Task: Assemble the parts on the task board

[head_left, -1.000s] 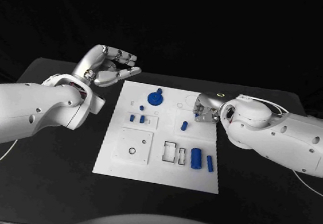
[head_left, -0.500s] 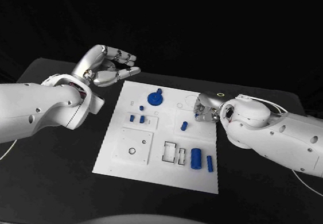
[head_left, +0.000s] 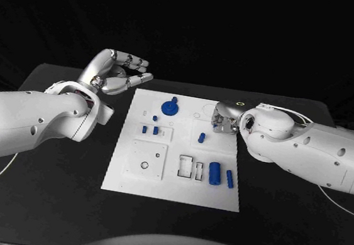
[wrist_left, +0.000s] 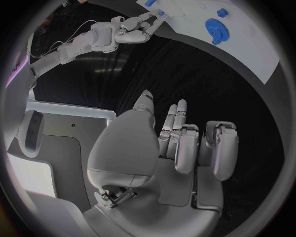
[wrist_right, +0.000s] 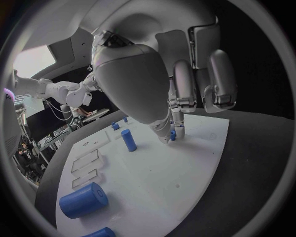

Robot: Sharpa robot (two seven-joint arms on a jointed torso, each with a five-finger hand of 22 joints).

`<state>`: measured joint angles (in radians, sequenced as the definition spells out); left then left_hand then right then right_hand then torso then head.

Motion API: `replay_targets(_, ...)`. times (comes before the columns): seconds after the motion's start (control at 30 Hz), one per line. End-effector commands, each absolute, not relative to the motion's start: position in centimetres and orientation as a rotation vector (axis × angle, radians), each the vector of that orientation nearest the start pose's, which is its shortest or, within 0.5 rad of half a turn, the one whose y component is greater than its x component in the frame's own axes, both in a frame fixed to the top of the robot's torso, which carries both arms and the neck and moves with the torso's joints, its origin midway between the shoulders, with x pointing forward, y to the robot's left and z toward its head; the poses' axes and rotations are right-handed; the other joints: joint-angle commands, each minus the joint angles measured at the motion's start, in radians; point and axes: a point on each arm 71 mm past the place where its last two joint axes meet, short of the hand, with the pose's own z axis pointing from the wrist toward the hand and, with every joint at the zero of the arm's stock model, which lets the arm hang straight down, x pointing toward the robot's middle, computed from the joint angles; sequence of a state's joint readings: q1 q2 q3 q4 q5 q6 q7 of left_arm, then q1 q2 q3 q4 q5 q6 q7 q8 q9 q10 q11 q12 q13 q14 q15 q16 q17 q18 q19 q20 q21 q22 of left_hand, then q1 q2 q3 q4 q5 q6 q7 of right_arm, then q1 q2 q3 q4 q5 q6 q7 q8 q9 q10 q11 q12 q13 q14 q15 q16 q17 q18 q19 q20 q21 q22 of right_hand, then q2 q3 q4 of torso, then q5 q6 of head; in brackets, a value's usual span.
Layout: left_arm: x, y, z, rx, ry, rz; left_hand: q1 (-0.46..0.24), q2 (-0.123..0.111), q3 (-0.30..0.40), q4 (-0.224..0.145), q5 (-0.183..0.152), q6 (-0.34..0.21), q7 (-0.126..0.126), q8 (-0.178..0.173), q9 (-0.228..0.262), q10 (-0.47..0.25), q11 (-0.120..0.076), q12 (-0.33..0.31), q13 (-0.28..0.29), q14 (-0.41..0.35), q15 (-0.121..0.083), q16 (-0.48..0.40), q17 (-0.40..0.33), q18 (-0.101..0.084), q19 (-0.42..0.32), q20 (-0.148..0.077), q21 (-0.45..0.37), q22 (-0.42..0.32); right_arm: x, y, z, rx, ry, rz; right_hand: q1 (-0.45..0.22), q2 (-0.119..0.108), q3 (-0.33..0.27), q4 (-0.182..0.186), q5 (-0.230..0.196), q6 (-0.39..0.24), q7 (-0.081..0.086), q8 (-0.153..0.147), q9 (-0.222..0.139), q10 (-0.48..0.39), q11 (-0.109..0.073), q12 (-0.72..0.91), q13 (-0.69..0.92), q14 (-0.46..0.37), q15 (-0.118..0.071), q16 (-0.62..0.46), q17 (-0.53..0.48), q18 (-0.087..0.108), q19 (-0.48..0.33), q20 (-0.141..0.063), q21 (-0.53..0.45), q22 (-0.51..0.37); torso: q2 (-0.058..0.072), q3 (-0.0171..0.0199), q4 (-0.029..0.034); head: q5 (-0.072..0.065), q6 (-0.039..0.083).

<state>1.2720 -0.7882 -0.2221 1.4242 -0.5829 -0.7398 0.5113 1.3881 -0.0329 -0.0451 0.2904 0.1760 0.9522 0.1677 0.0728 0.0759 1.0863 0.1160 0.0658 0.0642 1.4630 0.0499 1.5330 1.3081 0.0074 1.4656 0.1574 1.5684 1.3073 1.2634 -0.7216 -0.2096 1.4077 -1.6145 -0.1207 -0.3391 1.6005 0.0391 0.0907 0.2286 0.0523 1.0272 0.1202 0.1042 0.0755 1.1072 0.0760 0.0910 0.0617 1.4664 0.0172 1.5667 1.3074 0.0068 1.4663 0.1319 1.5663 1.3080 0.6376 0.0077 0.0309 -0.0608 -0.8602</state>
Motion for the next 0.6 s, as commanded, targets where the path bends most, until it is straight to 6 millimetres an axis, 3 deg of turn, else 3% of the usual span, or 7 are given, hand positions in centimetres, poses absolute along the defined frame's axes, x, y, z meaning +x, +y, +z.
replay_targets(0.03, 49.35, 21.67, -18.34, -0.376, 1.247, -1.091, 0.007, 0.006, -0.004, 0.000, 0.004, 0.006, 0.000, -0.004, -0.001, 0.000, -0.003, 0.003, 0.001, 0.077, -0.005, -0.004, 0.174, -0.007, 0.105, -0.007, 0.002, 0.264, 49.52, -18.73, -23.69, -0.370, 1.916, 0.231, 0.003, 0.007, 0.008, 0.000, -0.003, 0.011, 0.000, 0.004, 0.001, 0.009, -0.001, -0.001, 0.000, 0.104, -0.007, 0.004, 0.263, -0.007, 0.105, -0.007, 0.004, 0.263, 0.001, -0.0001, -0.0004, -0.002, -0.001)
replay_targets(0.37, 49.33, 21.60, -18.35, -0.376, 1.250, -1.094, 0.010, 0.009, -0.004, 0.000, 0.004, 0.007, 0.000, -0.004, -0.001, 0.001, -0.003, 0.003, 0.001, 0.076, -0.006, -0.004, 0.174, -0.007, 0.105, -0.007, 0.002, 0.264, 49.55, -18.80, -23.80, -0.360, 1.919, 0.213, 0.029, 0.004, 0.036, -0.022, -0.002, 0.036, -0.009, 0.008, 0.004, 0.039, -0.013, -0.008, -0.001, 0.104, -0.019, 0.004, 0.263, -0.007, 0.105, -0.019, 0.004, 0.263, 0.001, 0.0006, 0.0002, -0.003, -0.006)
replay_targets(0.6, 49.36, 21.60, -18.36, -0.377, 1.252, -1.093, 0.010, 0.009, -0.004, 0.000, 0.004, 0.007, 0.000, -0.004, -0.001, 0.001, -0.003, 0.003, 0.001, 0.076, -0.006, -0.004, 0.174, -0.007, 0.105, -0.007, 0.002, 0.264, 49.73, -18.82, -23.95, -0.354, 1.923, 0.197, 0.035, -0.010, 0.043, -0.033, -0.002, 0.040, -0.009, 0.004, 0.003, 0.047, -0.015, -0.014, -0.001, 0.104, -0.022, 0.004, 0.263, -0.007, 0.105, -0.023, 0.004, 0.263, 0.000, 0.0005, 0.0000, -0.004, -0.008)
